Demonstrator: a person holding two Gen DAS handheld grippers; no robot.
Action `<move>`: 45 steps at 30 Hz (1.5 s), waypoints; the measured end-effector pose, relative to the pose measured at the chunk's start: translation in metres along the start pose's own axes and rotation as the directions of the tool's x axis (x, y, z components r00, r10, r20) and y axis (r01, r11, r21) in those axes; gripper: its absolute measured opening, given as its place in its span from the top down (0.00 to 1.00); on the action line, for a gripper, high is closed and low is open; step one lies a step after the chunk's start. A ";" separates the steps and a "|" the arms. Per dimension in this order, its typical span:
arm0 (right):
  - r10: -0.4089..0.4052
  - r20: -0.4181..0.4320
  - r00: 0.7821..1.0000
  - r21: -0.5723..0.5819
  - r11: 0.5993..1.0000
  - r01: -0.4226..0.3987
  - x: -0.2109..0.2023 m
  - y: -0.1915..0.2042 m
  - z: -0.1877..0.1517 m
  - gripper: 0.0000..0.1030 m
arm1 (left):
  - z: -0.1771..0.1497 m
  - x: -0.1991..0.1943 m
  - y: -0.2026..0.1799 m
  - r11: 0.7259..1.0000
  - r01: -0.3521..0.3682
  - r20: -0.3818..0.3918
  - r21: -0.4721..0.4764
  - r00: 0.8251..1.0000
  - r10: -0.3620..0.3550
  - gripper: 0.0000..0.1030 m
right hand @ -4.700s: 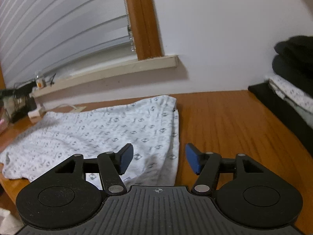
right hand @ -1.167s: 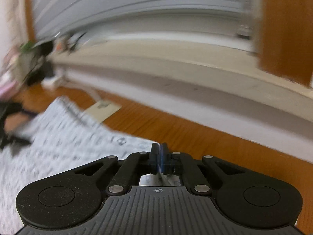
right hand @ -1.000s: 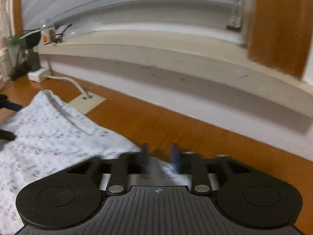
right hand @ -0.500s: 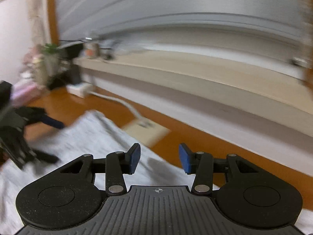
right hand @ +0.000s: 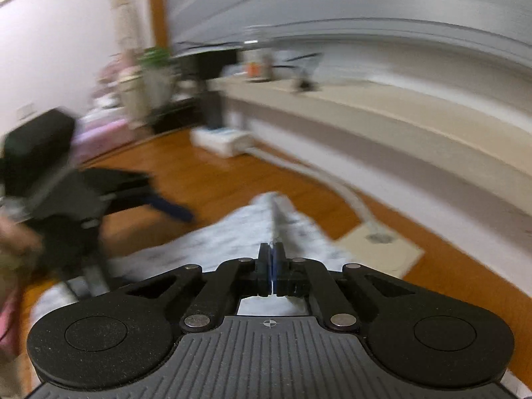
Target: Fold clothes
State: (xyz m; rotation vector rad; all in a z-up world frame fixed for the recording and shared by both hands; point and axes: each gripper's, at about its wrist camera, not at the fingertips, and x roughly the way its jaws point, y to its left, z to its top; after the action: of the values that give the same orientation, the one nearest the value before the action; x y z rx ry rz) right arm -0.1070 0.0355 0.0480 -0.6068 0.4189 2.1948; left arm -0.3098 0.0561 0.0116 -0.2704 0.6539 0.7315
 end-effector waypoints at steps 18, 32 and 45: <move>-0.087 0.033 0.996 0.051 0.995 0.085 -0.016 -0.037 0.003 0.73 | 0.000 -0.002 0.001 1.000 0.007 -0.002 -0.005 1.000 -0.007 0.00; -0.102 -0.019 0.995 0.039 0.994 0.103 0.018 -0.039 0.010 0.99 | -0.001 -0.002 -0.001 1.000 -0.008 0.000 -0.004 1.000 0.008 0.00; -0.080 0.021 0.997 0.067 0.995 0.079 -0.015 -0.035 0.006 0.62 | -0.003 -0.008 -0.001 0.999 -0.052 0.042 -0.009 0.998 0.052 0.02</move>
State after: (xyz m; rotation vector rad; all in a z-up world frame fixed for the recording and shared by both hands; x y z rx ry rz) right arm -0.0728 0.0506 0.0579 -0.5518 0.4457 2.1018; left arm -0.3142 0.0500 0.0144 -0.2455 0.6199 0.7881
